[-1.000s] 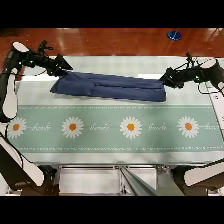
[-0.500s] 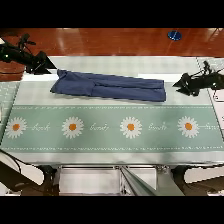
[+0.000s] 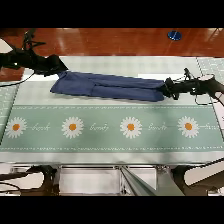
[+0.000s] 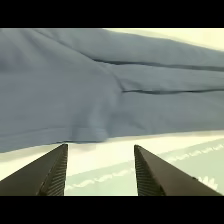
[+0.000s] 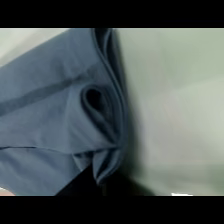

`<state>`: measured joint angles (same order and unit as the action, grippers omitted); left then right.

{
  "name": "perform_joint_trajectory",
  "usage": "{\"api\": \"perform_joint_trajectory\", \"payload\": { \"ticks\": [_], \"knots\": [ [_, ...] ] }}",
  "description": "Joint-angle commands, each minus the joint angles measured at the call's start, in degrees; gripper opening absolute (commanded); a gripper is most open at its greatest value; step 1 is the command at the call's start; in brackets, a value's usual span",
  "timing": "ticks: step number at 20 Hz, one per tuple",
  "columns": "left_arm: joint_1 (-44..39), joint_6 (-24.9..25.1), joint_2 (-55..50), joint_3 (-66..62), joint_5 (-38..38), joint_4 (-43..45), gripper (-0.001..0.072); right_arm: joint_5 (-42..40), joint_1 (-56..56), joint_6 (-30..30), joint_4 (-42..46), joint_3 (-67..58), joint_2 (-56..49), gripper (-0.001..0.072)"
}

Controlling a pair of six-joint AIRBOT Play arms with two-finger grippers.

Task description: Fold the shirts.

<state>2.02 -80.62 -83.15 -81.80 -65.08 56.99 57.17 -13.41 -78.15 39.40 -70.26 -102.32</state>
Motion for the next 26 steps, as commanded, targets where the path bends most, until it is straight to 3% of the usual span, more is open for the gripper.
{"api": "perform_joint_trajectory", "payload": {
  "ticks": [1,2,3,4,8,10,14,17,20,26],
  "knots": [
    [-3.37,0.66,1.68,2.71,0.48,0.04,0.0503,0.94,2.56,2.56,-2.54,-2.1,-0.28,0.0023],
    [-4.13,0.68,1.42,2.71,-0.59,0.04,0.0457,1.6,2.51,2.84,-2.34,-2.23,1.55,0.0022],
    [-4.79,0.68,1.25,2.71,-1.88,0.04,0.0214,2.67,2.23,2.78,-0.48,-2.21,4.28,0.0022],
    [-5.55,0.85,1.11,2.71,-2.82,0.0,0.0033,4.0,2.05,2.21,2.47,-1.73,7.45,0.0022],
    [-12.52,0.9,0.57,2.73,-4.28,0.0,0.0029,6.05,1.68,1.09,11.82,10.58,28.35,0.0022],
    [-18.34,-0.15,-0.76,2.73,-0.72,-0.81,0.0029,6.43,1.68,0.72,12.26,19.56,41.68,0.0022],
    [-31.52,-1.09,-7.63,2.58,12.7,-8.04,0.0017,11.32,1.68,-5.97,12.15,31.56,65.81,0.0022],
    [-39.69,-4.98,-14.49,0.59,14.12,-9.07,0.0017,15.65,1.68,-10.58,11.8,32.28,78.34,0.0022],
    [-46.99,-7.78,-19.89,-1.84,13.49,-10.03,0.0018,18.71,1.68,-13.2,9.55,32.28,84.56,0.0022],
    [-57.29,-7.69,-24.48,-3.85,12.52,-14.25,0.0019,18.69,1.68,-11.1,3.98,32.11,85.02,0.0023]
  ]
}}
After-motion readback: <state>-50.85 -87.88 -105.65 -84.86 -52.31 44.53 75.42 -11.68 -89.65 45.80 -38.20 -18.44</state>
